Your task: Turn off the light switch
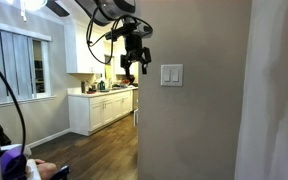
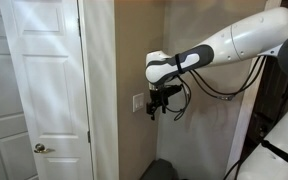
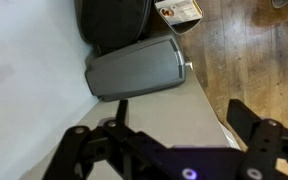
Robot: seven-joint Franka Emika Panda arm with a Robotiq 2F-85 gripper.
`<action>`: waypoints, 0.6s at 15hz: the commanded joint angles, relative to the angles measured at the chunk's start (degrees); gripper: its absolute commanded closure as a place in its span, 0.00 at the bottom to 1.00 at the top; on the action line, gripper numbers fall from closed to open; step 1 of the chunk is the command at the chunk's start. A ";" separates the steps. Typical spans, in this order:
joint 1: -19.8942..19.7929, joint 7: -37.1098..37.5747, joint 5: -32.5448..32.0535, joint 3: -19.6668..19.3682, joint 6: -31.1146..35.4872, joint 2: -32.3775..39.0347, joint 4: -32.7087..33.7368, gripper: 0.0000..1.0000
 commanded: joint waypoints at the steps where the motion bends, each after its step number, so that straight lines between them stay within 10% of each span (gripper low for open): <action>1: -0.40 -1.87 -1.21 -2.28 3.68 2.65 1.51 0.00; 9: -0.62 -12.15 -1.33 -6.59 10.32 11.07 9.26 0.00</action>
